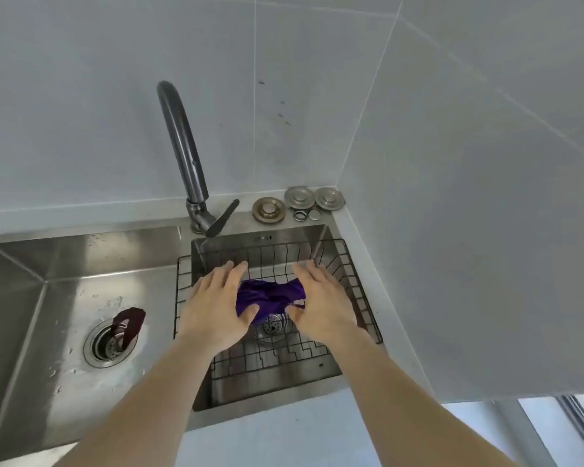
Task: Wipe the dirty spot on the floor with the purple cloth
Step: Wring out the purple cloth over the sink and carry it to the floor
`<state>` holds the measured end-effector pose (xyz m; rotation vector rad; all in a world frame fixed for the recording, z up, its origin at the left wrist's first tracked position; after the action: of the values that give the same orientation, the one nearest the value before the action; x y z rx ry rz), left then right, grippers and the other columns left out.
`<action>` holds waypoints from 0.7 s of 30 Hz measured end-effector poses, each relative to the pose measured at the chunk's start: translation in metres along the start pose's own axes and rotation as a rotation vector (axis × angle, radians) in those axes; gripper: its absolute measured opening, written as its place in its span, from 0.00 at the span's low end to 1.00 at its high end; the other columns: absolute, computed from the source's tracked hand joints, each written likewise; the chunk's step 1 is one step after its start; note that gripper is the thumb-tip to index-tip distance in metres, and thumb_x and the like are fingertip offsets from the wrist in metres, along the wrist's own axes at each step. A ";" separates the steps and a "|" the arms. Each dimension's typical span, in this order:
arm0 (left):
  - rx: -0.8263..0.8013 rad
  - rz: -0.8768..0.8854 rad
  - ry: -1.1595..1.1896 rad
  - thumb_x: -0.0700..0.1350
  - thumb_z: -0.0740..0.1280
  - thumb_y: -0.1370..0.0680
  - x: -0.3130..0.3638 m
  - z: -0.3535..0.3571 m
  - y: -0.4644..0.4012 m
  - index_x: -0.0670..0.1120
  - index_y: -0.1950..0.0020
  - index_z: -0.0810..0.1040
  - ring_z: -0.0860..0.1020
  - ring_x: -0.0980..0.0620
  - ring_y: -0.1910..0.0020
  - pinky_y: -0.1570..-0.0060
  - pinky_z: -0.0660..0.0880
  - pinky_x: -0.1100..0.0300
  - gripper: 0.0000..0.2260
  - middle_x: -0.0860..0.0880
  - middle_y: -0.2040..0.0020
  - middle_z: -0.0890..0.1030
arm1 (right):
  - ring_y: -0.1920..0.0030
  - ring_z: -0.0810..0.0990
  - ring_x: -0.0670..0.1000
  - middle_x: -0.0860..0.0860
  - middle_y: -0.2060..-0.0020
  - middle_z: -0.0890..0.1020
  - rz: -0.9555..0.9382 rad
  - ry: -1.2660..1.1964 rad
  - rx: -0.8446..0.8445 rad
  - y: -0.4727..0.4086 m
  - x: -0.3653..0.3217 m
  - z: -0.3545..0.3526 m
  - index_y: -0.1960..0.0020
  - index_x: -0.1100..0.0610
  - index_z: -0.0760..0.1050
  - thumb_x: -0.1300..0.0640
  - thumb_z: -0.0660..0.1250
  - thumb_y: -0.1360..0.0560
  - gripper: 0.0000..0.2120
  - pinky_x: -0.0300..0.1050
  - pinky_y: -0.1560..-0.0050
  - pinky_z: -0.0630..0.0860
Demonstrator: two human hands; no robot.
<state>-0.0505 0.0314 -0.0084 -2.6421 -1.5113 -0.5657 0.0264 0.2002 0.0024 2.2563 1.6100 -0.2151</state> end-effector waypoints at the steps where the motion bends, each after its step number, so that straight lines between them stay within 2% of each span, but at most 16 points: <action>1: -0.048 0.008 0.005 0.61 0.67 0.22 -0.003 0.010 -0.008 0.55 0.17 0.53 0.62 0.45 0.19 0.21 0.60 0.48 0.38 0.50 0.17 0.60 | 0.20 0.59 0.55 0.52 0.21 0.63 0.002 0.008 -0.027 -0.006 0.002 0.009 0.19 0.51 0.57 0.49 0.72 0.23 0.38 0.57 0.22 0.62; 4: -0.138 0.012 -0.002 0.61 0.68 0.22 -0.012 0.039 -0.025 0.57 0.18 0.54 0.64 0.46 0.21 0.22 0.61 0.49 0.37 0.52 0.19 0.62 | 0.22 0.61 0.56 0.51 0.23 0.66 0.044 0.024 -0.085 -0.020 0.013 0.035 0.20 0.51 0.60 0.51 0.72 0.23 0.36 0.56 0.23 0.64; 8: -0.231 0.025 -0.054 0.60 0.68 0.23 -0.018 0.073 -0.039 0.57 0.19 0.56 0.66 0.46 0.23 0.24 0.62 0.49 0.36 0.52 0.21 0.66 | 0.19 0.56 0.55 0.51 0.20 0.63 0.026 0.036 -0.159 -0.040 0.016 0.060 0.19 0.50 0.57 0.53 0.71 0.22 0.37 0.56 0.22 0.59; 12: -0.213 0.008 -0.035 0.54 0.71 0.22 -0.019 0.085 -0.043 0.57 0.23 0.64 0.73 0.46 0.30 0.29 0.69 0.49 0.29 0.52 0.28 0.73 | 0.19 0.56 0.57 0.53 0.19 0.61 0.014 0.059 -0.222 -0.053 0.018 0.084 0.18 0.50 0.55 0.56 0.70 0.21 0.37 0.58 0.23 0.62; 14: -0.176 -0.007 -0.024 0.50 0.70 0.21 -0.019 0.082 -0.043 0.57 0.27 0.68 0.76 0.45 0.35 0.36 0.73 0.48 0.23 0.52 0.33 0.76 | 0.22 0.62 0.59 0.54 0.22 0.66 0.029 0.055 -0.219 -0.054 0.019 0.092 0.18 0.49 0.58 0.58 0.71 0.22 0.36 0.57 0.27 0.67; 17: -0.135 -0.017 0.037 0.46 0.69 0.20 -0.022 0.077 -0.044 0.56 0.33 0.72 0.79 0.44 0.41 0.47 0.76 0.48 0.17 0.52 0.38 0.77 | 0.32 0.72 0.58 0.52 0.33 0.76 0.061 0.089 -0.117 -0.055 0.018 0.092 0.24 0.47 0.67 0.58 0.71 0.23 0.30 0.53 0.36 0.73; 19: -0.101 -0.015 0.095 0.43 0.69 0.20 -0.024 0.075 -0.044 0.55 0.36 0.74 0.79 0.45 0.43 0.54 0.73 0.51 0.15 0.54 0.40 0.77 | 0.36 0.75 0.57 0.52 0.38 0.79 0.100 0.075 -0.063 -0.054 0.018 0.088 0.29 0.49 0.73 0.59 0.71 0.23 0.23 0.51 0.40 0.74; 21: -0.072 -0.003 0.119 0.40 0.68 0.21 -0.022 0.069 -0.041 0.55 0.39 0.74 0.78 0.45 0.44 0.56 0.69 0.53 0.13 0.56 0.41 0.77 | 0.39 0.77 0.57 0.52 0.40 0.80 0.118 0.051 -0.060 -0.050 0.019 0.083 0.34 0.51 0.75 0.60 0.71 0.22 0.18 0.50 0.42 0.75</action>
<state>-0.0754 0.0495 -0.0858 -2.6058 -1.4884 -0.7768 -0.0074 0.2002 -0.0907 2.3189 1.4809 -0.0776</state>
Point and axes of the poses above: each hand's wrist, its own y-axis away from the middle knuckle, its own z-axis out of the palm, x = y × z, the point moved 6 cm from there along -y, towards the middle knuckle
